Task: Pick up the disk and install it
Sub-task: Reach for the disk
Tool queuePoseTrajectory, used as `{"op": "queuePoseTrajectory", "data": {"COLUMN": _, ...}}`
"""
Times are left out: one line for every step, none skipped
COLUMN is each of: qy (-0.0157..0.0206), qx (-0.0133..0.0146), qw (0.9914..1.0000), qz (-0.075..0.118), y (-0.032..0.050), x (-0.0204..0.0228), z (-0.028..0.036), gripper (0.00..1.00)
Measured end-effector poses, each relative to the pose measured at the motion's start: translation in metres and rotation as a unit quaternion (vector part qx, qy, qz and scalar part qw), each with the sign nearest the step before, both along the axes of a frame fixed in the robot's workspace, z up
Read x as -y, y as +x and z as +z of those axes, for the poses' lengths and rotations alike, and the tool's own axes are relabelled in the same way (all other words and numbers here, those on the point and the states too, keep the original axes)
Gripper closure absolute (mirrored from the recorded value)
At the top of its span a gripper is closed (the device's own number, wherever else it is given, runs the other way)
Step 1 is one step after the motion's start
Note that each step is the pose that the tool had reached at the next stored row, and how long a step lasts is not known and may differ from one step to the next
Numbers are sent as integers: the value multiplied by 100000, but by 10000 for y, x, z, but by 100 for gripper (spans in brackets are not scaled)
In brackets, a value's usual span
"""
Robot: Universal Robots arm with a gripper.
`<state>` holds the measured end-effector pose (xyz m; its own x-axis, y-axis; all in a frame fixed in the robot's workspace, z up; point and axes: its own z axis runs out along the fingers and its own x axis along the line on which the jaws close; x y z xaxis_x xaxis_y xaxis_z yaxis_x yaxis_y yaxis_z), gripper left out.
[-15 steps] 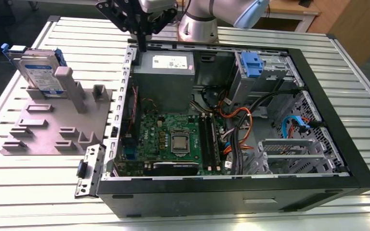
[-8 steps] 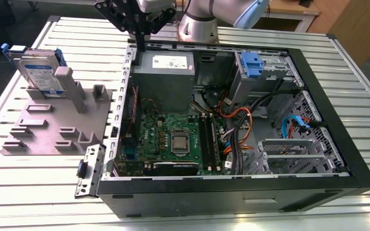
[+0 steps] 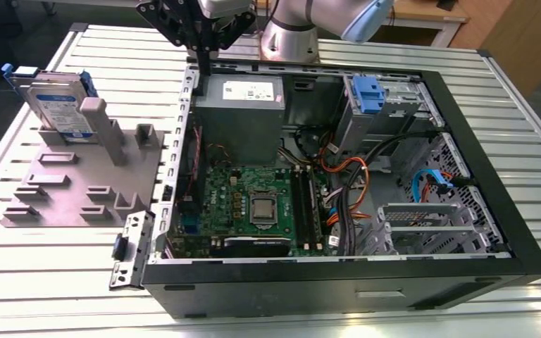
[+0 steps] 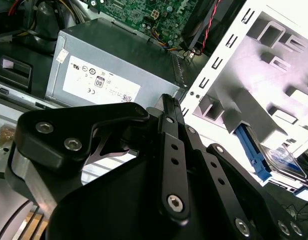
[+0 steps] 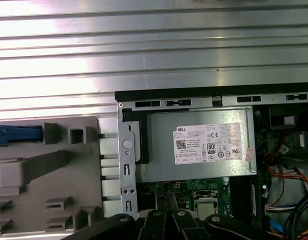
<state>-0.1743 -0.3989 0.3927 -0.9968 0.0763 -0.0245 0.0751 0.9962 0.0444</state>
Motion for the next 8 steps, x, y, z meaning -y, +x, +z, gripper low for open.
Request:
{"op": "queuePoseTrajectory", "data": {"qy": -1, "qx": -3, "qw": 100000, "qz": -5, "y": -2, "x": 0, "z": 0, "gripper": 89}}
{"op": "queuePoseTrajectory", "data": {"qy": -1, "qx": -1, "qw": 100000, "qz": 2, "y": -3, "x": 0, "z": 0, "gripper": 89}}
{"op": "queuePoseTrajectory", "data": {"qy": -2, "qx": -2, "qw": 100000, "qz": 3, "y": -23, "x": 0, "z": -1, "gripper": 89}}
{"op": "queuePoseTrajectory", "data": {"qy": -4, "qx": -3, "qw": 100000, "qz": 4, "y": -56, "x": 0, "z": 0, "gripper": 89}}
{"op": "queuePoseTrajectory", "data": {"qy": -1, "qx": -2, "qw": 100000, "qz": 1, "y": -58, "x": 0, "z": -1, "gripper": 89}}
{"op": "queuePoseTrajectory", "data": {"qy": -1, "qx": -2, "qw": 100000, "qz": 4, "y": -59, "x": 0, "z": -1, "gripper": 89}}
{"op": "queuePoseTrajectory", "data": {"qy": -2, "qx": -3, "qw": 100000, "qz": -1, "y": -62, "x": 0, "z": -1, "gripper": 89}}
{"op": "queuePoseTrajectory", "data": {"qy": 1, "qx": -2, "qw": 100000, "qz": -1, "y": -66, "x": 0, "z": -1, "gripper": 89}}
